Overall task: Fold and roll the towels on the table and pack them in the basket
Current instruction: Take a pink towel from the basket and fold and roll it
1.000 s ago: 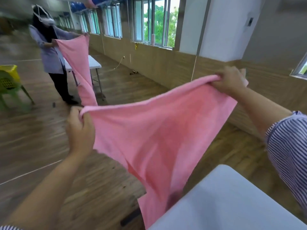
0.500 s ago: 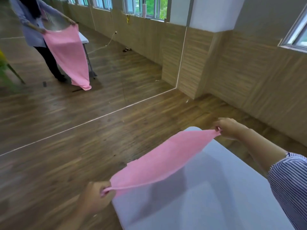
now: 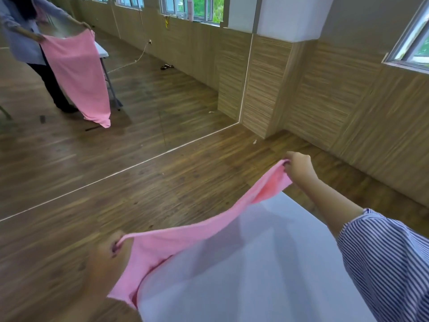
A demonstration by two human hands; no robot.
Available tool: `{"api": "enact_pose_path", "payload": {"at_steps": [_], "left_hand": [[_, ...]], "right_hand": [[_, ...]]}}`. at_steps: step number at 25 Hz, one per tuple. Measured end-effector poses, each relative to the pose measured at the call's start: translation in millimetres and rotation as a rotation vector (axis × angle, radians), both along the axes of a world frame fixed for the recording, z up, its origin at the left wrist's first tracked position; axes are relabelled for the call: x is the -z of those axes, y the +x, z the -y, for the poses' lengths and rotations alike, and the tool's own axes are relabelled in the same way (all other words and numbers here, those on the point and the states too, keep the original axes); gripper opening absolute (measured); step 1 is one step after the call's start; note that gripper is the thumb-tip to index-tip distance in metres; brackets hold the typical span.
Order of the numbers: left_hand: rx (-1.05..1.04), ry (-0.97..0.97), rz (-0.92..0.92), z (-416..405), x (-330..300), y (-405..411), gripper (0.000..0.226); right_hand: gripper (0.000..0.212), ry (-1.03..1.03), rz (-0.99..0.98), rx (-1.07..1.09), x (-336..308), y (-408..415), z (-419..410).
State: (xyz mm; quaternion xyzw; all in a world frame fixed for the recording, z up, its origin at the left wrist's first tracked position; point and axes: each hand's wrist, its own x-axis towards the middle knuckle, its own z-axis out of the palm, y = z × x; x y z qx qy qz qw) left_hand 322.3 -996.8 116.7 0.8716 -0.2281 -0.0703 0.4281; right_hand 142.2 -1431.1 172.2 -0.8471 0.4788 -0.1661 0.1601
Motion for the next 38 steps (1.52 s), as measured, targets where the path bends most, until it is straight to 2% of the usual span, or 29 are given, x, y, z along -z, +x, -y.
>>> {"api": "enact_pose_path", "payload": {"at_steps": [2,4,8,11,14,16,19,21,23,25,26,28,30,31,36,38], "left_hand": [[-0.076,0.013,0.007,10,-7,36,0.015],[-0.168,-0.061,-0.032,14,-14,70,0.018],[-0.186,-0.12,0.041,29,-40,120,0.009],[-0.185,-0.276,0.104,40,-66,126,0.016],[-0.187,-0.332,0.086,40,-63,107,0.012],[-0.124,-0.262,0.008,37,-38,75,0.013],[0.069,-0.091,-0.226,19,18,4,0.012],[0.319,0.117,-0.232,-3,58,-38,0.009],[0.497,0.357,-0.232,-28,95,-62,0.019],[0.568,0.459,-0.336,-42,94,-102,0.021],[0.553,0.456,-0.375,-44,85,-122,0.019],[0.428,0.443,-0.382,-49,76,-169,0.031],[0.36,0.424,-0.353,-57,66,-214,0.027],[0.357,0.42,-0.342,-62,62,-236,0.023],[0.398,0.463,-0.307,-89,54,-330,0.03],[0.409,0.455,-0.264,-94,51,-359,0.03]], "right_hand": [[0.031,-0.004,0.075,-0.006,-5,31,13],[0.032,-0.055,0.12,-0.02,-17,54,25],[0.032,-0.202,0.219,-0.079,-64,91,47],[0.031,-0.238,0.331,-0.072,-98,101,56],[0.024,-0.14,0.373,-0.094,-95,84,49],[0.018,-0.102,0.21,-0.161,-68,54,39],[0.009,-0.04,-0.362,-0.302,-5,-18,23],[0.015,0.034,-0.654,-0.357,34,-77,12],[0.027,0.095,-0.695,-0.371,56,-129,-2],[0.038,0.069,-0.672,-0.419,65,-176,-15],[0.04,0.046,-0.66,-0.439,66,-194,-19],[0.037,-0.035,-0.664,-0.481,66,-232,-25],[0.024,-0.07,-0.655,-0.466,61,-271,-33],[0.019,-0.069,-0.648,-0.446,59,-290,-35],[0.032,-0.062,-0.688,-0.397,47,-386,-54],[0.023,-0.046,-0.657,-0.378,44,-417,-64]]}}
